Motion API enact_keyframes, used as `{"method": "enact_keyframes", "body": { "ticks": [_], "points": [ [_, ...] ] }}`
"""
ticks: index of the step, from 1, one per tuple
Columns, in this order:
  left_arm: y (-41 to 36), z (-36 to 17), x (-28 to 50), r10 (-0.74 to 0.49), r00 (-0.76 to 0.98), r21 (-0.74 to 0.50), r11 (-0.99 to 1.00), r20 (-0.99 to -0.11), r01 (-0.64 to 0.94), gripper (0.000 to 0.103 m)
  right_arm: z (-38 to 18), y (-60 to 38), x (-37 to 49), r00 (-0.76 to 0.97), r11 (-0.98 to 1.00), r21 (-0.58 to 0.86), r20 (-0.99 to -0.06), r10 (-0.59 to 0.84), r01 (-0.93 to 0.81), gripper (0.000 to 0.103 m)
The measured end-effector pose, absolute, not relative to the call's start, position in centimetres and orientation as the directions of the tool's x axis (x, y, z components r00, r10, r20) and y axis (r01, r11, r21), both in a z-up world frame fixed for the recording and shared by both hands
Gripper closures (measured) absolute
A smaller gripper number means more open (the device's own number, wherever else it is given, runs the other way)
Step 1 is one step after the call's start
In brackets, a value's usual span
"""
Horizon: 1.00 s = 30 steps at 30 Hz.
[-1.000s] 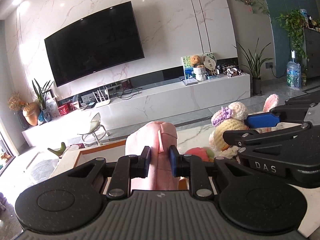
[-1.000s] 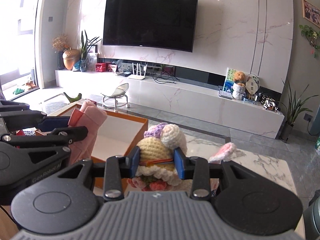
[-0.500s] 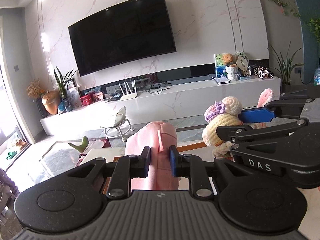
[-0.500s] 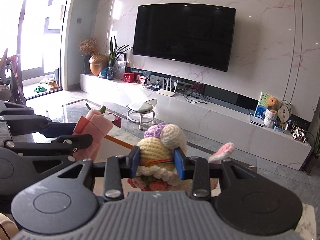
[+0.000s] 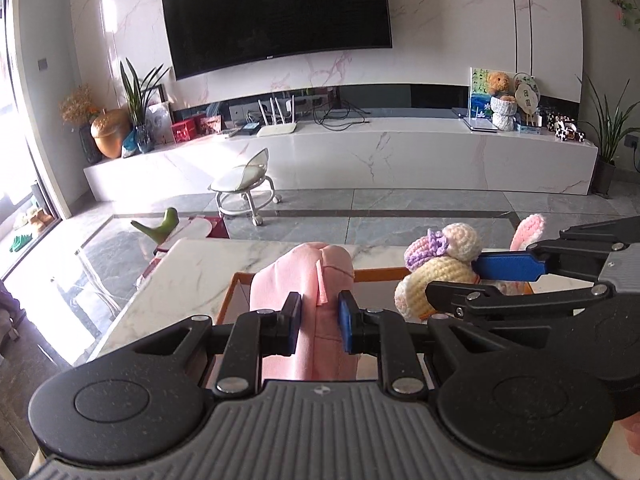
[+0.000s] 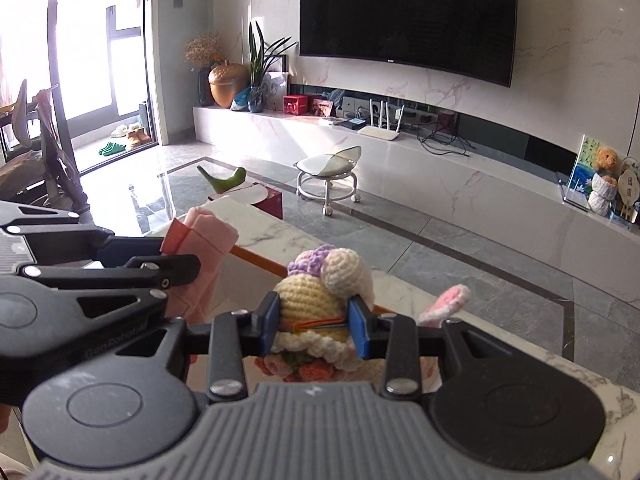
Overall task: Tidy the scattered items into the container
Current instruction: 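Lift and carry the pink bag and crocheted doll into the orange box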
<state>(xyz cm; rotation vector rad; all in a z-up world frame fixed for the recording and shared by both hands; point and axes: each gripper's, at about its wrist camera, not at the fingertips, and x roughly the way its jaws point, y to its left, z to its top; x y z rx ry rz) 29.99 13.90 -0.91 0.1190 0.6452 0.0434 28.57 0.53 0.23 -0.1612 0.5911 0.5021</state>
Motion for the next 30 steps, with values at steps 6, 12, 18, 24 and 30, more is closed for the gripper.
{"method": "enact_keyframes", "body": {
  "ticks": [6,12,18,24,30],
  "points": [
    [14.6,-3.8,31.8,0.095,0.752,0.121,0.992,-0.652,-0.021,0.08,-2.7,1.0,31.5,0.668,0.862,0.022,-0.622,0.409,-0.507,0.064],
    [14.8,-5.7,32.8,0.151,0.718,0.161,0.985,-0.679,-0.055,0.08,-5.2,2.0,33.7,0.617,0.856,0.041,-0.676,0.403,-0.515,0.064],
    [15.1,-6.5,33.6,0.194,0.703,0.2,0.977,-0.684,-0.075,0.08,-6.9,2.9,34.8,0.58,0.852,0.036,-0.717,0.387,-0.523,0.064],
    [15.2,-7.0,34.4,0.203,0.689,0.219,0.973,-0.696,-0.065,0.081,-6.8,3.3,35.3,0.572,0.854,0.024,-0.732,0.369,-0.52,0.063],
    [15.9,-7.3,34.9,0.16,0.679,0.17,0.984,-0.717,-0.053,0.081,-7.0,3.5,36.0,0.544,0.846,0.046,-0.747,0.382,-0.531,0.062]
  ]
}}
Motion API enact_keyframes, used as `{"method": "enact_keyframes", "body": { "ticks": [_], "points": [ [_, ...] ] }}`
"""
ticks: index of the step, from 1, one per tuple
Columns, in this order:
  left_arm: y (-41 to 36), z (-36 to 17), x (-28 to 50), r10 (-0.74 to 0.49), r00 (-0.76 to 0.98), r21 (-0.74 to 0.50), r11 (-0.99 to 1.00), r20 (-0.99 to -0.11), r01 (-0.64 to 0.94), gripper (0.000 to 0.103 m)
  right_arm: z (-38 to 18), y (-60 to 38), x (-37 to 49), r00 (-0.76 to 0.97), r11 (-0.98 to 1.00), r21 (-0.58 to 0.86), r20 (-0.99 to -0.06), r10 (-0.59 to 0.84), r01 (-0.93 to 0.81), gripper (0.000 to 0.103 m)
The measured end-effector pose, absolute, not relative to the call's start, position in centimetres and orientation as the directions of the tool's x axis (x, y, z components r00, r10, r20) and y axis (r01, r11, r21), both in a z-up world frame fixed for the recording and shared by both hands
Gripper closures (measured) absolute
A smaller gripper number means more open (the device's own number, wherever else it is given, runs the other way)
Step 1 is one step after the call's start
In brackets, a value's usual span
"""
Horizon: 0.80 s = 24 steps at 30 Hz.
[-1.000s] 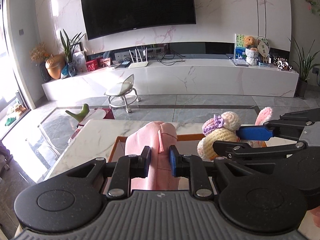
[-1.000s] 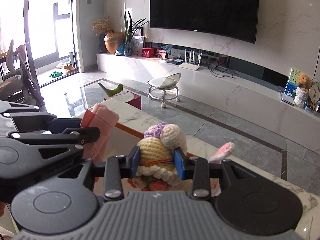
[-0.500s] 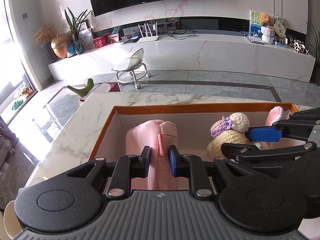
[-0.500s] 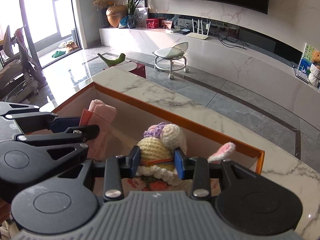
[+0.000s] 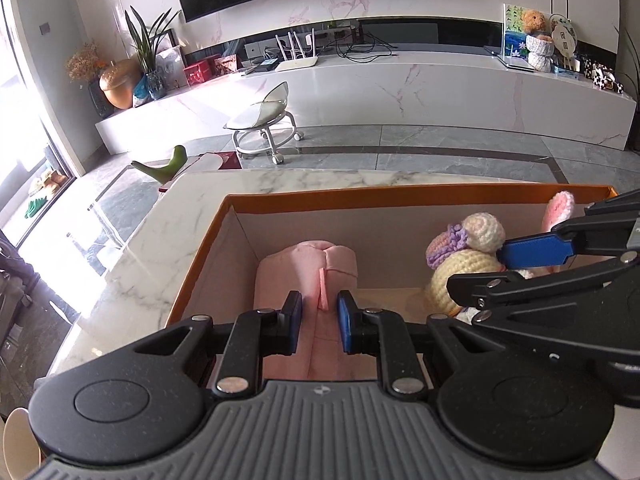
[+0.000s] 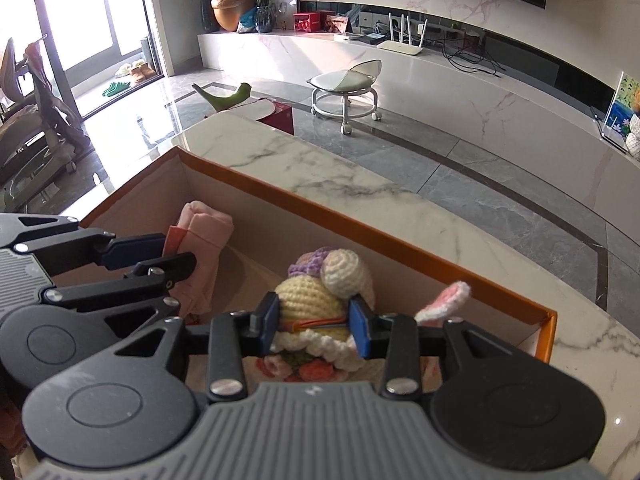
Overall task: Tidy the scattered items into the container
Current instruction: 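Lift and carry the pink bag and crocheted doll into the orange box, then open both tools to release the pink bag and crocheted doll inside the box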
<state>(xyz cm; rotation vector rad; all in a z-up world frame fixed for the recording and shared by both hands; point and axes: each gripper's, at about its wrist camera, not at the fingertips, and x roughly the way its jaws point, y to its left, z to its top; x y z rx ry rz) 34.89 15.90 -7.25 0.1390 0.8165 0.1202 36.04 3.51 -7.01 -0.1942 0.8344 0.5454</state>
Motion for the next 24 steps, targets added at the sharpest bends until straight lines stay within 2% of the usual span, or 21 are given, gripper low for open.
{"method": "enact_keyframes", "body": {
  "ticks": [6,9,12,14,18,20,24],
  "points": [
    [16.3,-7.2,34.7,0.139,0.681,0.141,0.989,-0.719,-0.052,0.079,-7.5,3.6,36.7,0.495,0.825,0.082,-0.765,0.412,-0.559,0.063],
    [16.3,-7.2,34.6,0.134,0.682,0.137,0.989,-0.718,-0.051,0.072,-7.7,3.5,36.9,0.485,0.828,0.098,-0.77,0.415,-0.552,0.062],
    [16.3,-7.0,34.5,0.134,0.684,0.132,0.99,-0.717,-0.054,0.07,-7.7,3.1,37.2,0.481,0.836,0.125,-0.768,0.422,-0.535,0.062],
    [16.3,-6.8,34.4,0.133,0.687,0.127,0.99,-0.715,-0.059,0.066,-7.6,2.8,37.2,0.48,0.839,0.142,-0.765,0.429,-0.525,0.062],
    [16.3,-6.2,34.0,0.137,0.697,0.122,0.99,-0.703,-0.071,0.049,-6.8,2.3,37.0,0.495,0.846,0.144,-0.756,0.429,-0.514,0.062],
    [16.2,-5.9,33.7,0.131,0.698,0.117,0.991,-0.704,-0.068,0.048,-6.3,2.0,36.8,0.506,0.848,0.137,-0.75,0.426,-0.511,0.061],
    [16.0,-5.6,33.3,0.122,0.695,0.111,0.992,-0.708,-0.062,0.048,-5.5,1.3,36.4,0.512,0.859,0.13,-0.755,0.409,-0.495,0.05]
  ]
}}
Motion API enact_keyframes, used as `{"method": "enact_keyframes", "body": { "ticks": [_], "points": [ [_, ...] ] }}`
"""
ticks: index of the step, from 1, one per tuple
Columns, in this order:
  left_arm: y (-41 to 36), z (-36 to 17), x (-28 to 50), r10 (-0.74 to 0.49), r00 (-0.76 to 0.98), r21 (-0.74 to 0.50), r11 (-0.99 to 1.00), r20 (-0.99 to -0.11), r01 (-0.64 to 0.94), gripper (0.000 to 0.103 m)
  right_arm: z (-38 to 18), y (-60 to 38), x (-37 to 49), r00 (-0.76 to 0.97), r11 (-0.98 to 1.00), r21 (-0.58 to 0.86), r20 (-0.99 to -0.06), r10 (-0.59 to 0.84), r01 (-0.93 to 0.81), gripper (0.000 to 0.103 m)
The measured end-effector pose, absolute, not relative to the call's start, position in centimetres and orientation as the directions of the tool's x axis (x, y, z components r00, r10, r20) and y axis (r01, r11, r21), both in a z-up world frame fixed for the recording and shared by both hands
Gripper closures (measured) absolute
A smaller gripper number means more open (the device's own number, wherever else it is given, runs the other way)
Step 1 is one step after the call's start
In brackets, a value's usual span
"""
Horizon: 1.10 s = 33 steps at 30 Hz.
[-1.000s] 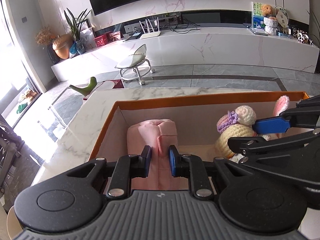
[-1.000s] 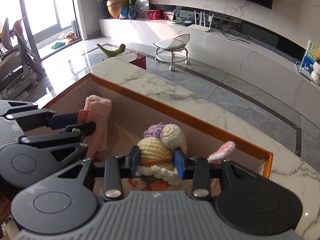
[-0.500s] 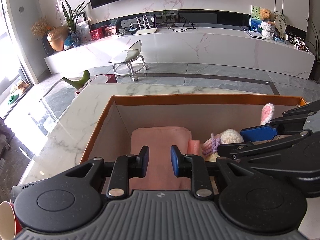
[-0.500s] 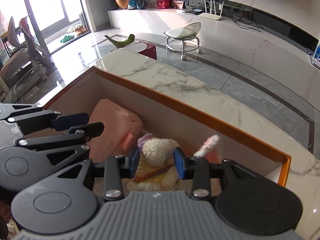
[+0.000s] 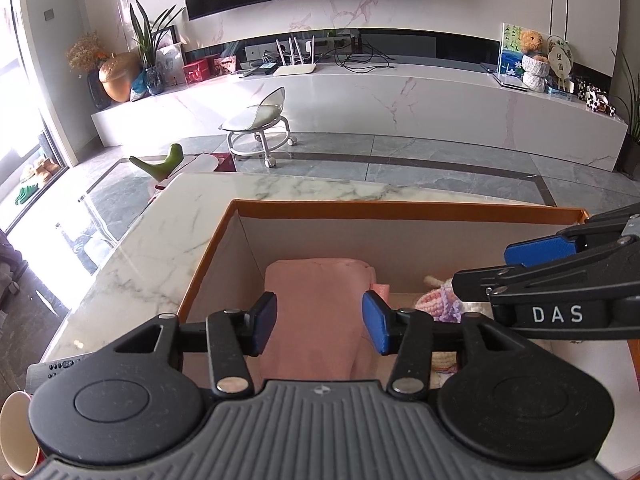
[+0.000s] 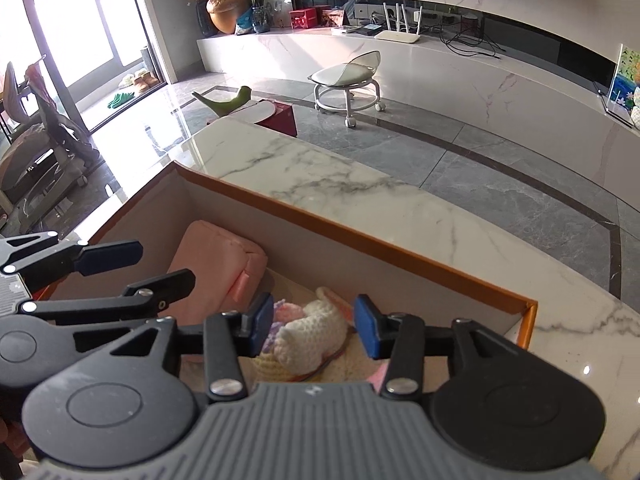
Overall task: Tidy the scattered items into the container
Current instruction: 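Open both tools to release the pink bag and crocheted doll inside the box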
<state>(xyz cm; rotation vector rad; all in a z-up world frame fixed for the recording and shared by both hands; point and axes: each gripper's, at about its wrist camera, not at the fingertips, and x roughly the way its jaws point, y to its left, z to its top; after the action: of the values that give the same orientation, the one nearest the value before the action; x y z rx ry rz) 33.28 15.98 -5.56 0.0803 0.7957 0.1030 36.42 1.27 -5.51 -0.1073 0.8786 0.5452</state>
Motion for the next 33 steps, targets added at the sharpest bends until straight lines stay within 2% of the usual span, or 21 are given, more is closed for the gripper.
{"method": "enact_keyframes", "body": {
  "ticks": [9,11,22,25,28,32,33],
  "points": [
    [15.3,-5.4,32.2,0.13,0.696,0.137,0.99,-0.707,-0.046,0.048,-5.7,0.2,35.3,0.511,0.887,0.113,-0.782,0.357,-0.447,0.05],
    [15.3,-5.4,32.0,0.128,0.696,0.135,0.99,-0.707,-0.044,0.048,-5.8,-0.3,35.2,0.509,0.894,0.118,-0.786,0.35,-0.433,0.055],
    [15.3,-6.0,31.6,0.143,0.673,0.151,0.987,-0.725,-0.047,0.048,-6.3,1.1,36.0,0.488,0.877,0.172,-0.775,0.402,-0.449,0.059],
    [15.6,-6.0,31.6,0.142,0.671,0.145,0.988,-0.728,-0.052,0.048,-6.6,2.2,36.3,0.482,0.873,0.157,-0.782,0.396,-0.462,0.073],
    [15.9,-6.0,31.6,0.148,0.67,0.147,0.987,-0.728,-0.058,0.048,-6.6,2.9,36.0,0.493,0.868,0.126,-0.78,0.387,-0.481,0.077],
    [16.5,-5.9,31.5,0.157,0.666,0.141,0.987,-0.729,-0.079,0.048,-6.1,3.4,35.3,0.481,0.822,0.129,-0.757,0.442,-0.554,0.086],
    [16.6,-5.9,31.5,0.159,0.665,0.14,0.987,-0.73,-0.081,0.048,-5.9,3.6,35.2,0.477,0.811,0.128,-0.752,0.455,-0.571,0.091]
  ]
}}
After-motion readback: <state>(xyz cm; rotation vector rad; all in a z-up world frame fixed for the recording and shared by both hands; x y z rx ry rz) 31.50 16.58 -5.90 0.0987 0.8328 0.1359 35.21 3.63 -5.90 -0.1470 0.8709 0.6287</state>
